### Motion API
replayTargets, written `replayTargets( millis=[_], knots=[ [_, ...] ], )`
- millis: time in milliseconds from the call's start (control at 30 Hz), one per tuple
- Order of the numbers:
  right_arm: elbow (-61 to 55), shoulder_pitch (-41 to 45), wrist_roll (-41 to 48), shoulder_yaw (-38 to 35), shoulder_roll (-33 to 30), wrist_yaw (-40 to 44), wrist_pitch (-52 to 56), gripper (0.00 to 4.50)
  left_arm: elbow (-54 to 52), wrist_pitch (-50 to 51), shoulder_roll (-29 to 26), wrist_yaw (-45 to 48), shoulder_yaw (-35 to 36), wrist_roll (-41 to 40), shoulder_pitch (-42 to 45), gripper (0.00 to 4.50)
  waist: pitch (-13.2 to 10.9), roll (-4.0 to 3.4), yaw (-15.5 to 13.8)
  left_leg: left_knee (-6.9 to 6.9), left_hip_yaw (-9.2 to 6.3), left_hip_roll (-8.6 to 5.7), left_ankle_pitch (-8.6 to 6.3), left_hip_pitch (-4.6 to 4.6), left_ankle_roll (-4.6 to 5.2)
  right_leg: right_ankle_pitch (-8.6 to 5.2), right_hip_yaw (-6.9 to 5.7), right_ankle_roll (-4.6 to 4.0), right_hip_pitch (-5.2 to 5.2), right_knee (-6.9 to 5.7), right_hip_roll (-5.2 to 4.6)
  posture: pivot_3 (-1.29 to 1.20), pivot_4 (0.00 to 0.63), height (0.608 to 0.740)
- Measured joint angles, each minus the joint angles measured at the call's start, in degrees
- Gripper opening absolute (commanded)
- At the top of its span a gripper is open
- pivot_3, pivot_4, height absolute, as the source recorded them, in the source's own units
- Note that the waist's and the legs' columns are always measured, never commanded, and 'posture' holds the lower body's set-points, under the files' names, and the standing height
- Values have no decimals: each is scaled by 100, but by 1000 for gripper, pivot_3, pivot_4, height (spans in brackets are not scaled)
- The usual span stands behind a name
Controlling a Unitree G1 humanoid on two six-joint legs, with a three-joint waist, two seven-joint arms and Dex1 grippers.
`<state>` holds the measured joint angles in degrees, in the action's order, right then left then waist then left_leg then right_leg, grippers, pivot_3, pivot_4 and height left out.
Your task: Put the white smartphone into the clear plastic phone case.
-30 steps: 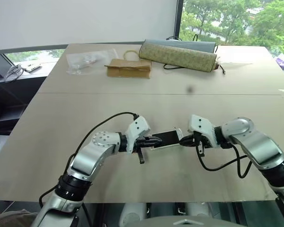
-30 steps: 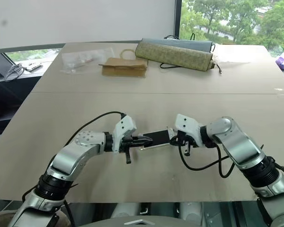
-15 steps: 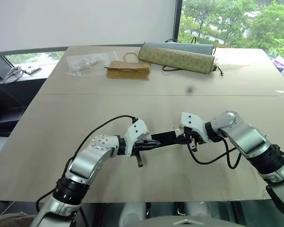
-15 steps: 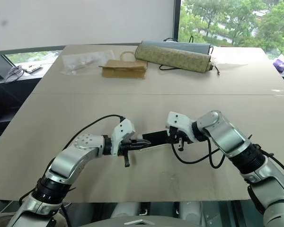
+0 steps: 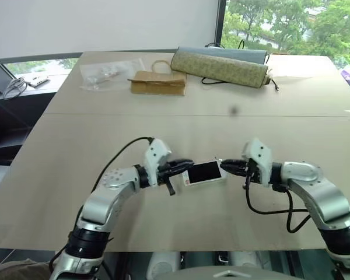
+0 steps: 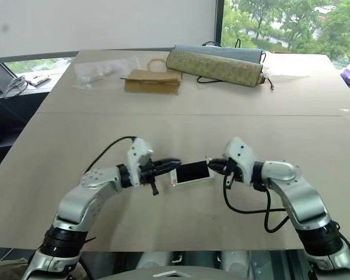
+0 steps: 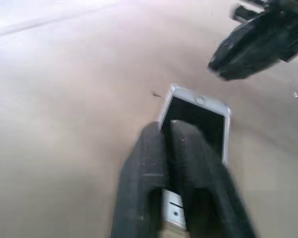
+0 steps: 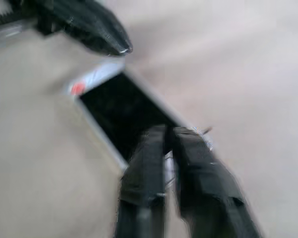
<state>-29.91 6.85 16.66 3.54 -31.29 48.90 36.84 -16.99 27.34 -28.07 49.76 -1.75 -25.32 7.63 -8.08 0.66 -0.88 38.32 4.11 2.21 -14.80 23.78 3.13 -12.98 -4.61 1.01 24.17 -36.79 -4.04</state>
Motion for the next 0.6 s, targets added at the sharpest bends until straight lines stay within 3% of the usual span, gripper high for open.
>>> replayTargets(
  millis=[167, 200, 333, 600],
  knots=[
    [-594, -1354, 213, -585, -241, -59, -289, 4273, -519, 29, -400, 130, 539, -432, -753, 4268, -27, -4, 8, 1, 4, -2, -2, -2, 3, -7, 5, 8, 0, 4, 0, 0, 150, 740],
    [-692, -1563, 263, -728, -287, -50, -342, 4442, -580, 30, -484, 162, 648, -493, -910, 4418, -29, -5, 13, 1, 5, -2, -2, -5, 3, -17, 8, 18, -1, 4, 1, 0, 150, 740],
    [-1036, -2251, 520, -1628, -451, -57, -503, 4442, -867, -33, -844, 245, 1248, -617, -1684, 4418, -39, -7, 8, 3, 2, 1, -1, -12, 2, -30, 7, 2, -2, 2, 1, 0, 150, 740],
    [-1175, -3048, 817, -2418, -442, 19, -981, 4442, -1249, 9, -910, 125, 1867, -821, -2635, 4418, -49, 0, -1, 3, 0, 1, -2, -8, 2, -31, 9, 2, -1, 4, -3, 0, 150, 740]
  ],
)
